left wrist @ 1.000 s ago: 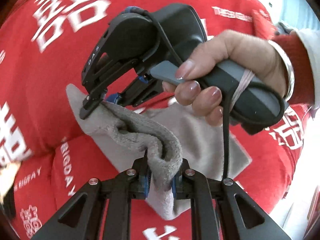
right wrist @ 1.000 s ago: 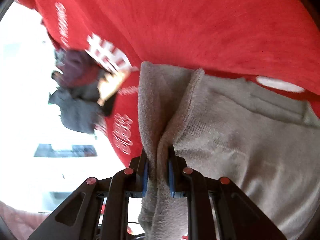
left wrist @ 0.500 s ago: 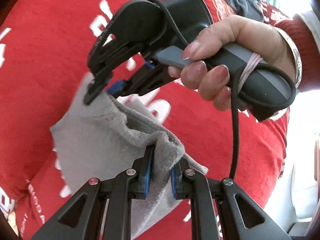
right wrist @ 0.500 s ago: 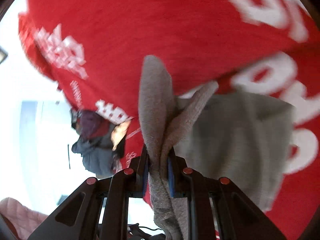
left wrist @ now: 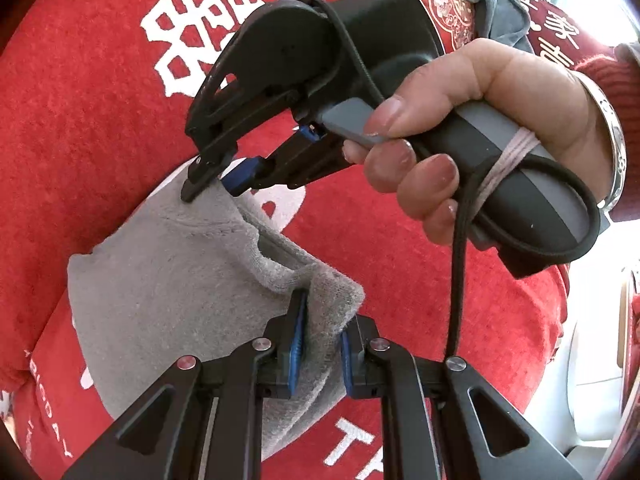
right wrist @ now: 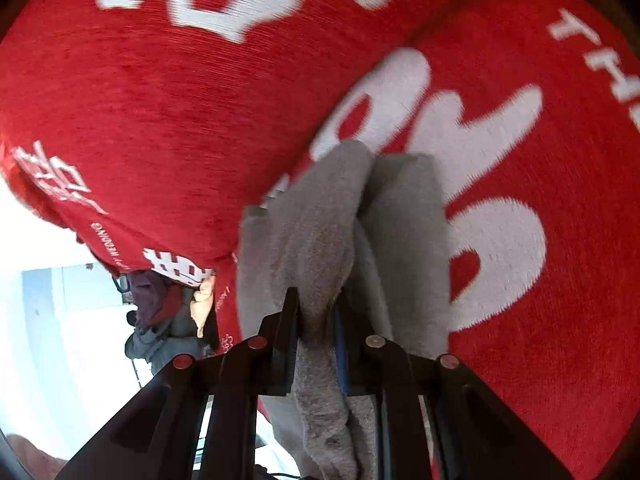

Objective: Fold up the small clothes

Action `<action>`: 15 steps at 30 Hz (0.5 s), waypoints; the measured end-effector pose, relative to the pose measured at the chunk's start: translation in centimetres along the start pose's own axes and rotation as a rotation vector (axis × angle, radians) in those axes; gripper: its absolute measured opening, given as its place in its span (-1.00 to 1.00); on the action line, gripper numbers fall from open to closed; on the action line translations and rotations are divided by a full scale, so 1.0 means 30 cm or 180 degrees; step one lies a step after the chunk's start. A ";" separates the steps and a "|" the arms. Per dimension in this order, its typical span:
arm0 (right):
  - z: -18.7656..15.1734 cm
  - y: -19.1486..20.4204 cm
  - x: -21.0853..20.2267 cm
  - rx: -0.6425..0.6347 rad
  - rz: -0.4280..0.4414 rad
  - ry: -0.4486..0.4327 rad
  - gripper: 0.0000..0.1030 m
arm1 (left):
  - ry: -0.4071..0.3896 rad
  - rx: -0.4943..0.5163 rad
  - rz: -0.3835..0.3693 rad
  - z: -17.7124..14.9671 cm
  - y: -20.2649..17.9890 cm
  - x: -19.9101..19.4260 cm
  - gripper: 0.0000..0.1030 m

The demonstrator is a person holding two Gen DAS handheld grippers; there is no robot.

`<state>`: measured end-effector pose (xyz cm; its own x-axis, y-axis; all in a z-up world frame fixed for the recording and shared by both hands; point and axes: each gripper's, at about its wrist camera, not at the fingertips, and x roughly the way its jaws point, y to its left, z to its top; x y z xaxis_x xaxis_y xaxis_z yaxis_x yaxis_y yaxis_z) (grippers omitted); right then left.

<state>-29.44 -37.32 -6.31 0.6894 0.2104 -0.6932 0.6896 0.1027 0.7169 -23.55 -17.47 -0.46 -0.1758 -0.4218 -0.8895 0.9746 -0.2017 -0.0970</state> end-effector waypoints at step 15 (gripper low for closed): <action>-0.052 -0.019 -0.009 0.0133 -0.0689 -0.0029 -0.10 | -0.0024 -0.0587 0.0214 -0.119 0.185 -0.214 0.42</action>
<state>-30.35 -35.92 -6.41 0.5260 0.1791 -0.8314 0.8302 0.1039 0.5477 -16.52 -12.71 3.13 -0.1097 -0.4356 -0.8934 0.9930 -0.0079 -0.1181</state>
